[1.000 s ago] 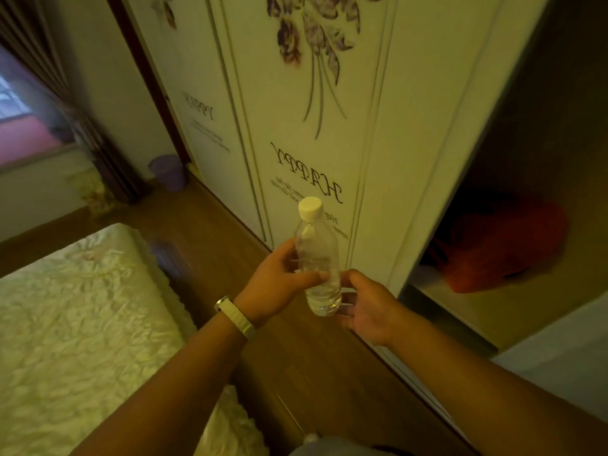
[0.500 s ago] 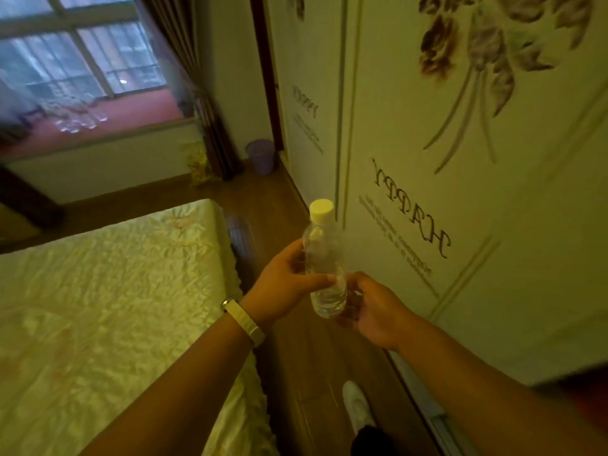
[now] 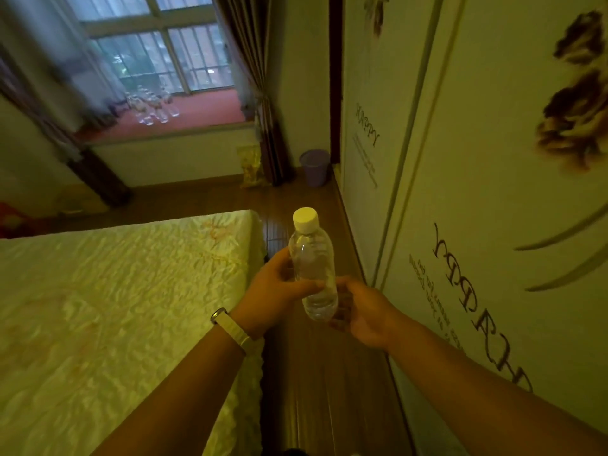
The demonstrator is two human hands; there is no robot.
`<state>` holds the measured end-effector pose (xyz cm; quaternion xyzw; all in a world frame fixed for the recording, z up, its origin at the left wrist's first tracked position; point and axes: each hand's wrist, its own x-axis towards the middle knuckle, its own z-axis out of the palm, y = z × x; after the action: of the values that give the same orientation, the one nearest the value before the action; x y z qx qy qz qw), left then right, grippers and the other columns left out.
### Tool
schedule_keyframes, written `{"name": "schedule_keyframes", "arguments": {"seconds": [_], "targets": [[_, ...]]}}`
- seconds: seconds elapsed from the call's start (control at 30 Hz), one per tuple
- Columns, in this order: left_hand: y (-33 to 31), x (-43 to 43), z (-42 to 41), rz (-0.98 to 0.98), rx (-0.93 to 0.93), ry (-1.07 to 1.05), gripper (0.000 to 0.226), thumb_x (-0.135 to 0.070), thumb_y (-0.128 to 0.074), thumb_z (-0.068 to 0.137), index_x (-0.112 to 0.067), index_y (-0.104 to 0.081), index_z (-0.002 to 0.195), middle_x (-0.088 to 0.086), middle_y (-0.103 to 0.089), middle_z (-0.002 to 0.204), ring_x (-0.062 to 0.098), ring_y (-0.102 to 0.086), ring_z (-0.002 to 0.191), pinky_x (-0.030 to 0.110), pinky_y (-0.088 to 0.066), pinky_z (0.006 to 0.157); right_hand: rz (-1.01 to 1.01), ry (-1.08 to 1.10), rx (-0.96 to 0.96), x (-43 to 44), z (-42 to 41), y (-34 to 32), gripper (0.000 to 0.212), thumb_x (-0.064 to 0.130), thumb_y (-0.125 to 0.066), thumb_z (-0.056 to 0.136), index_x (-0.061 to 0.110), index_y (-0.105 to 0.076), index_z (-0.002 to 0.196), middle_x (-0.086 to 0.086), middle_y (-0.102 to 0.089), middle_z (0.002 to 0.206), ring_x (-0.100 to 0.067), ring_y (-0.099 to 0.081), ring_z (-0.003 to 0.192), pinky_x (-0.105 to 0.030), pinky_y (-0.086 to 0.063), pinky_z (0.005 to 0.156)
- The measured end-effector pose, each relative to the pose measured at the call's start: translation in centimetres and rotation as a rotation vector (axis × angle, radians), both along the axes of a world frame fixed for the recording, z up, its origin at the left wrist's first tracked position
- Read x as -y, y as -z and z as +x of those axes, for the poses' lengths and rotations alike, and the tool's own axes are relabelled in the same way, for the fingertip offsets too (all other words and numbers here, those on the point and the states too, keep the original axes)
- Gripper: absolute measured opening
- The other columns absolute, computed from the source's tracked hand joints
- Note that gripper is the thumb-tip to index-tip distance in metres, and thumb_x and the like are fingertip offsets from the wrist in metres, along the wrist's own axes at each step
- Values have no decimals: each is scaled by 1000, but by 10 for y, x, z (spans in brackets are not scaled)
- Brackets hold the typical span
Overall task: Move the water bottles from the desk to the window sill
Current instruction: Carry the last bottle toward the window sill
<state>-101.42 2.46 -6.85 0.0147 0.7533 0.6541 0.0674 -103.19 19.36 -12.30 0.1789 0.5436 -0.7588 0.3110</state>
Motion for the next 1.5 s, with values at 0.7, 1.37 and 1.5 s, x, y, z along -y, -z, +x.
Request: {"name": "schedule_keyframes", "arguments": {"seconds": [0.7, 1.37, 1.5], "targets": [[6, 199, -291, 76, -28, -58, 54, -2, -76, 79, -18, -59, 127, 1, -72, 115, 15, -69, 105, 32, -57, 89, 47, -93, -40, 194, -299, -5, 28, 29, -45, 100, 14, -62, 116, -21, -61, 128, -39, -60, 115, -49, -44, 103], [16, 257, -549, 25, 14, -60, 52, -4, -77, 78, -24, -61, 124, 5, -69, 120, 22, -67, 111, 49, -54, 96, 23, -130, 4, 248, -560, 3, 24, 33, -48, 99, 18, -62, 111, -16, -65, 121, -35, -62, 113, -47, -48, 100], [9, 249, -624, 21, 51, -107, 52, -5, -77, 79, -24, -60, 124, 6, -69, 119, 24, -67, 111, 52, -53, 96, -10, -145, 25, 249, -633, -2, 23, 34, -46, 100, 19, -62, 105, -12, -66, 113, -30, -63, 104, -38, -51, 83]]}}
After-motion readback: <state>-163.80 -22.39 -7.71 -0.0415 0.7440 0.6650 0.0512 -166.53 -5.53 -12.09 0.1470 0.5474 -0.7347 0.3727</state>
